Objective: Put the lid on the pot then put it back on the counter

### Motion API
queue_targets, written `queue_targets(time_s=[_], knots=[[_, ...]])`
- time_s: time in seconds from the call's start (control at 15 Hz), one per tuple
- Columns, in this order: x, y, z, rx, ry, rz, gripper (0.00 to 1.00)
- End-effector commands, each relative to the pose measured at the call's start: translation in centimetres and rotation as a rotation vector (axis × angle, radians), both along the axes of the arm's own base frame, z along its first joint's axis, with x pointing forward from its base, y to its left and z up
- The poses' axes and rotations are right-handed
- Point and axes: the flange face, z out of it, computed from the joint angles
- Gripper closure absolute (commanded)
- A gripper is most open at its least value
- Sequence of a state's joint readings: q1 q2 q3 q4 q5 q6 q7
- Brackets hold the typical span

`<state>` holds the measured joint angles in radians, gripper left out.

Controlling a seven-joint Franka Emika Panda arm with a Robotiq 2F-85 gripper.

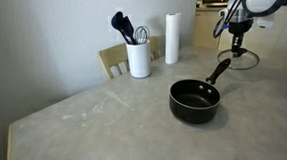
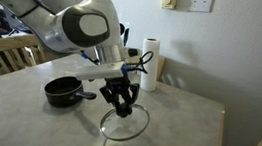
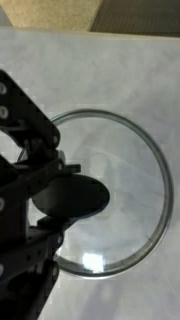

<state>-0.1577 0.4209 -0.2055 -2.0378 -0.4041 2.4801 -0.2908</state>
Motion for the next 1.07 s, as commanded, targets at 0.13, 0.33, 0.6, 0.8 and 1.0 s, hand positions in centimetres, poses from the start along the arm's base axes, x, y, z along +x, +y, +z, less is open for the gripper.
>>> queue_targets(time_s=[0.13,0.33,0.6,0.8,1.0], knots=[[0.0,2.7,6.4,-0.116,-0.009,0.031,0.86],[0.4,4.6,8.7,-0.096,-0.022,0.079,0.86],[1.1,6.8,11.1,-0.067,-0.040,0.138,0.86],[1.7,9.0,12.0,-0.039,-0.042,0.184,0.86],[2.5,11.8,11.8,-0.003,-0.022,0.217,0.86]])
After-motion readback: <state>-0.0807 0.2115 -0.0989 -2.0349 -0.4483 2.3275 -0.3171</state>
